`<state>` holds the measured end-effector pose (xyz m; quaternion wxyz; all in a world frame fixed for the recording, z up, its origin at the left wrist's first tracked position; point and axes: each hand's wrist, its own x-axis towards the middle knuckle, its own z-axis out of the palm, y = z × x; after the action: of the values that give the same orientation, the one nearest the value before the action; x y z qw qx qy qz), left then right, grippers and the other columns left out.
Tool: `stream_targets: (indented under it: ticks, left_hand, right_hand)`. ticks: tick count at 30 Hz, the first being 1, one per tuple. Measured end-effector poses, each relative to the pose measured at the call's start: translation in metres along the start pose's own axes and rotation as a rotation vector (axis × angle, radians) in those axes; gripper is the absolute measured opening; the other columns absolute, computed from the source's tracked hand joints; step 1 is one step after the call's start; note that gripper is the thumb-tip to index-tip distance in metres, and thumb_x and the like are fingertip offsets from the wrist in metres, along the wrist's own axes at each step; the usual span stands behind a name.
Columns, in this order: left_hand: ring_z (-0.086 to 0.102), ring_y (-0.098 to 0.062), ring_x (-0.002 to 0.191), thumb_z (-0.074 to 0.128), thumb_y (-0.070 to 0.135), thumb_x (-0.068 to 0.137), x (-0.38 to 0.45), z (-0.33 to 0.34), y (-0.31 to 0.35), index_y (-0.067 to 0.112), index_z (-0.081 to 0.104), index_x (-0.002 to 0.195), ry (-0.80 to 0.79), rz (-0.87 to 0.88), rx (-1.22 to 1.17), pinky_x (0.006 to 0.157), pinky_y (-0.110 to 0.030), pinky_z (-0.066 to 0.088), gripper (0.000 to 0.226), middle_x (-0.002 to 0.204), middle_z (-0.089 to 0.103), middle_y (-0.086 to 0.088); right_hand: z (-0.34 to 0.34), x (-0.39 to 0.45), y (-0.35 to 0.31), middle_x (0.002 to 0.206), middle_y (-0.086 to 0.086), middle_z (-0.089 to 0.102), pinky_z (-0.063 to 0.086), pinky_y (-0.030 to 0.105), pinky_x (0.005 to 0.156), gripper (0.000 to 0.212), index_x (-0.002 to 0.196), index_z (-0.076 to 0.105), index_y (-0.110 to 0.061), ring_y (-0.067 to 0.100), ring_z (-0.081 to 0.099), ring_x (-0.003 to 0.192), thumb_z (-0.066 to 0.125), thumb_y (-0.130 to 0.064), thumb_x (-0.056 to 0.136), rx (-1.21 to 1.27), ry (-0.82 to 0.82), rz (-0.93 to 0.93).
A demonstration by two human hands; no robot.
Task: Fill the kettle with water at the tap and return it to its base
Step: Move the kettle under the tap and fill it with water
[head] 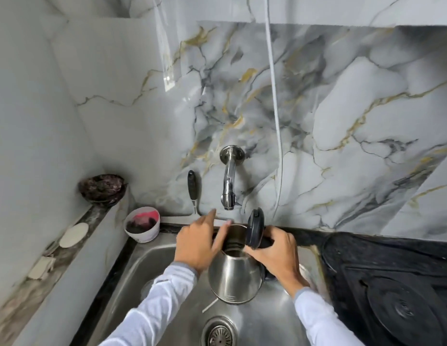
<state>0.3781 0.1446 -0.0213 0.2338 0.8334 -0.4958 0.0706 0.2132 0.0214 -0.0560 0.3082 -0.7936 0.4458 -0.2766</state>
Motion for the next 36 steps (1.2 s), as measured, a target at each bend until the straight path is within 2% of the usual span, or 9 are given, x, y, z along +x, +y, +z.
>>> stream_targets:
  ticks: [2, 8, 11, 15, 19, 24, 28, 31, 36]
  left_hand:
    - [0.07, -0.039, 0.092, 0.044, 0.067, 0.094, 0.018, 0.0, 0.006, 0.018, 0.058, 0.118, 0.062, -0.136, -0.086, 0.071, -0.045, 0.057, 0.056, 0.098, 0.077, -0.011]
    - [0.07, -0.042, 0.085, 0.056, 0.071, 0.088, 0.048, 0.007, 0.036, 0.015, 0.066, 0.093, -0.008, -0.279, -0.011, 0.074, -0.042, 0.052, 0.057, 0.087, 0.075, -0.018]
    - [0.07, -0.039, 0.073, 0.062, 0.058, 0.089, 0.051, 0.01, 0.038, 0.009, 0.063, 0.082, 0.031, -0.252, 0.051, 0.079, -0.044, 0.05, 0.05, 0.076, 0.075, -0.019]
    - [0.065, -0.032, 0.054, 0.055, 0.049, 0.094, 0.052, 0.012, 0.039, 0.016, 0.043, 0.069, 0.063, -0.159, 0.132, 0.088, -0.05, 0.044, 0.043, 0.06, 0.071, -0.017]
    - [0.069, -0.036, 0.066, 0.037, 0.051, 0.098, 0.058, 0.012, 0.022, 0.014, 0.054, 0.074, -0.011, -0.038, 0.145, 0.091, -0.047, 0.042, 0.047, 0.066, 0.073, -0.018]
    - [0.07, -0.038, 0.084, 0.034, 0.051, 0.102, 0.064, 0.005, 0.006, 0.01, 0.062, 0.102, -0.069, 0.085, 0.1, 0.09, -0.046, 0.045, 0.05, 0.084, 0.075, -0.019]
    - [0.059, -0.034, 0.122, 0.025, 0.073, 0.093, 0.05, -0.005, -0.004, 0.009, 0.029, 0.153, -0.119, 0.12, 0.011, 0.104, -0.05, 0.046, 0.088, 0.127, 0.067, -0.017]
    - [0.035, -0.025, 0.146, 0.011, 0.084, 0.08, 0.025, -0.009, -0.019, 0.008, 0.017, 0.157, -0.185, 0.162, 0.059, 0.117, -0.046, 0.032, 0.108, 0.158, 0.041, -0.015]
    - [0.03, -0.026, 0.15, 0.013, 0.093, 0.071, -0.005, 0.001, -0.035, 0.003, 0.017, 0.156, -0.25, 0.212, 0.193, 0.119, -0.051, 0.031, 0.124, 0.164, 0.028, -0.014]
  right_hand:
    - [0.006, 0.005, -0.004, 0.082, -0.001, 0.087, 0.065, 0.04, 0.074, 0.055, 0.078, 0.08, -0.016, 0.021, 0.083, 0.082, 0.076, -0.062, 0.048, 0.001, 0.008, 0.006]
    - [0.009, 0.017, -0.009, 0.076, 0.005, 0.084, 0.064, 0.045, 0.073, 0.06, 0.075, 0.076, -0.009, 0.03, 0.081, 0.079, 0.071, -0.064, 0.051, -0.044, 0.031, -0.02]
    - [0.008, 0.022, -0.01, 0.077, 0.007, 0.084, 0.063, 0.046, 0.073, 0.063, 0.076, 0.074, -0.008, 0.033, 0.081, 0.08, 0.071, -0.067, 0.053, -0.069, 0.038, -0.047]
    - [0.007, 0.026, -0.014, 0.077, 0.009, 0.084, 0.063, 0.046, 0.073, 0.067, 0.076, 0.073, -0.007, 0.037, 0.08, 0.083, 0.07, -0.069, 0.053, -0.072, 0.047, -0.064]
    - [0.005, 0.029, -0.018, 0.072, 0.009, 0.081, 0.061, 0.045, 0.07, 0.061, 0.073, 0.07, -0.006, 0.038, 0.076, 0.076, 0.075, -0.064, 0.055, -0.06, 0.052, -0.06]
    - [0.005, 0.032, -0.022, 0.073, 0.01, 0.081, 0.062, 0.045, 0.071, 0.05, 0.074, 0.071, -0.006, 0.038, 0.076, 0.076, 0.086, -0.052, 0.061, -0.062, 0.053, -0.071]
    - [0.005, 0.032, -0.027, 0.072, 0.009, 0.081, 0.062, 0.045, 0.071, 0.063, 0.074, 0.071, -0.007, 0.035, 0.076, 0.073, 0.071, -0.068, 0.057, -0.026, 0.049, -0.089]
    - [0.004, 0.032, -0.025, 0.073, 0.007, 0.082, 0.063, 0.044, 0.071, 0.064, 0.074, 0.071, -0.007, 0.031, 0.078, 0.072, 0.078, -0.069, 0.058, -0.03, 0.036, -0.103]
    - [0.003, 0.031, -0.024, 0.075, 0.003, 0.084, 0.065, 0.044, 0.074, 0.057, 0.075, 0.074, -0.009, 0.027, 0.079, 0.074, 0.078, -0.063, 0.056, -0.025, 0.043, -0.09]
